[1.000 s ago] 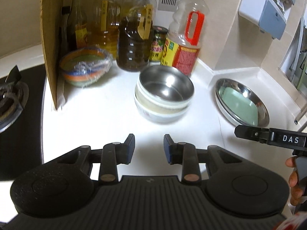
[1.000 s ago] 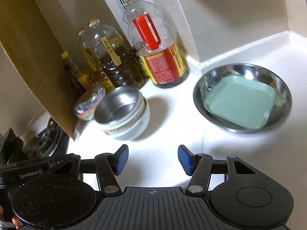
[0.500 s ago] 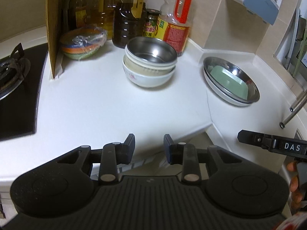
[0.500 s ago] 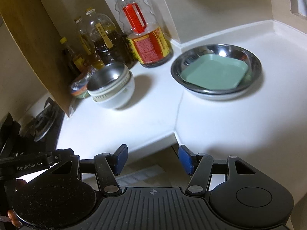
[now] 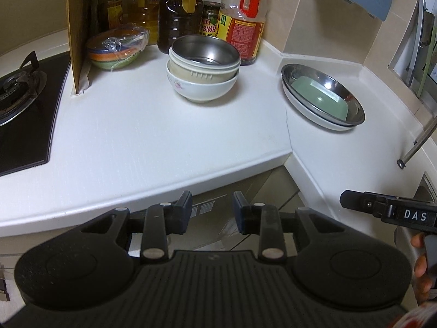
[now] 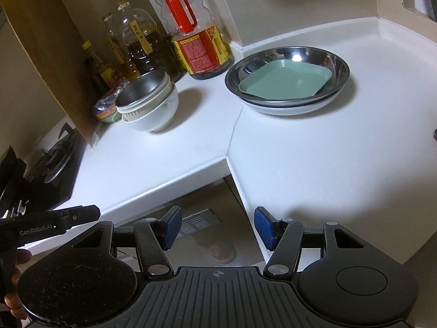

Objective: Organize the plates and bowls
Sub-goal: 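Withdraw both grippers away from the stacked bowls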

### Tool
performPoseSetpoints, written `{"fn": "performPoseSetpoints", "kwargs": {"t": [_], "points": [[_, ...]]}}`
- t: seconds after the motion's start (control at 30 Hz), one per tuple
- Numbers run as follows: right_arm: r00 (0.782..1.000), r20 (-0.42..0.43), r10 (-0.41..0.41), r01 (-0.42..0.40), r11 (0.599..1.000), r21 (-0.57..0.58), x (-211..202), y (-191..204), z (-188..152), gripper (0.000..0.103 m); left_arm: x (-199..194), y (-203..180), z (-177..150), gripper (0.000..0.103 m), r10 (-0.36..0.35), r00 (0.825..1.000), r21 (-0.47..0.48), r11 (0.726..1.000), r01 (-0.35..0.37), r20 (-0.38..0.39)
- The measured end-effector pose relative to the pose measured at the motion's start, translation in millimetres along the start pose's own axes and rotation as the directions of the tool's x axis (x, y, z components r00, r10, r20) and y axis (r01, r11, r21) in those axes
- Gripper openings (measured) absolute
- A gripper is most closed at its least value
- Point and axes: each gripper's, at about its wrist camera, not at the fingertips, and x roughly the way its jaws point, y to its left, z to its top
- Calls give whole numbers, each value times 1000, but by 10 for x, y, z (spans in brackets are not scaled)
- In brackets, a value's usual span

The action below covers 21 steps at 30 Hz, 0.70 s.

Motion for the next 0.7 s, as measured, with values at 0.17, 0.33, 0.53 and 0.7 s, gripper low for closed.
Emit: {"fn": "performPoseSetpoints", "kwargs": {"t": [0.17, 0.33, 0.53, 0.7], "points": [[1000, -9, 9, -9, 1000, -5, -10, -22, -26, 59, -22, -34, -26, 29, 8, 1000, -6, 1000, -8, -1], [1000, -17, 21, -22, 1000, -5, 14, -32, -35, 59, -31, -44, -53, 29, 18, 1000, -8, 1000, -18, -7], [999, -29, 27, -27, 1000, 2, 93, -23, -11, 59, 13, -5, -24, 29, 29, 999, -11, 1000, -29, -15], [999, -30, 16, -15, 1000, 12, 187, -16, 42, 59, 97, 70, 47, 29, 24, 1000, -9, 1000, -24, -20]]}}
